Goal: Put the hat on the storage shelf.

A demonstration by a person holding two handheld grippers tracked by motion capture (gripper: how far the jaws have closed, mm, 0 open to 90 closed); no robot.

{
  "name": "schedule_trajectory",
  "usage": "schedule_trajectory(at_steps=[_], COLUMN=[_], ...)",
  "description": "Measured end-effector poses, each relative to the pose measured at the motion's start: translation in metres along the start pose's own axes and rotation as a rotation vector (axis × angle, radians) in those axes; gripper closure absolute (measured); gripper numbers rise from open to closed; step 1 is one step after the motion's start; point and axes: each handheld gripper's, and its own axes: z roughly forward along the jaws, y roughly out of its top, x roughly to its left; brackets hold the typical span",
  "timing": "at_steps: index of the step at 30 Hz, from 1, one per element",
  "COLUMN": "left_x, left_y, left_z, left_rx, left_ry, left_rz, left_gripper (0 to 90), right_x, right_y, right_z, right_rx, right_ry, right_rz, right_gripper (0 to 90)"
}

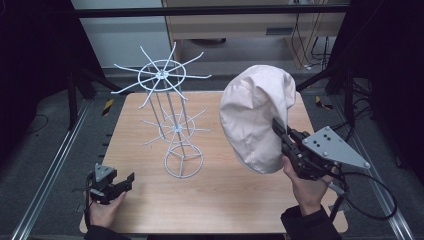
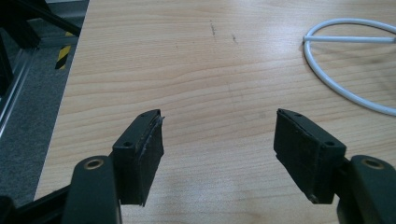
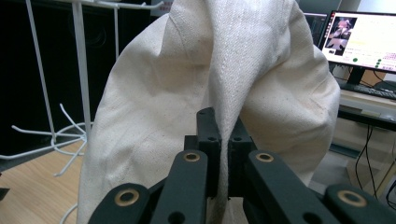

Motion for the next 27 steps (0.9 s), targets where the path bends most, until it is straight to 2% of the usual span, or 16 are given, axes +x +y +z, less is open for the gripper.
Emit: schedule_trajectory(at_steps=[7, 18, 27], left_x=[0.000, -0.001, -0.001], left_y=[0.000, 0.000, 0.000], left_z=[0.000, 0.000, 0.000], left_rx=[0.000, 0.004, 0.006], left_ry=[0.001, 0.003, 0.003], left_rz=[0.000, 0.004, 0.003], left_gripper=[32.3, 32.3, 32.3], right_x=[0.003, 0.011, 0.023], right_y=[0.010, 0.025, 0.032], right_z=[-0.009, -0.027, -0.030], right_rx=[-0.042, -0.110, -0.138], right_ry=[0.004, 0.043, 0.075], right_rz=[-0.013, -0.031, -0.045], right_gripper=[88.6, 88.6, 88.6])
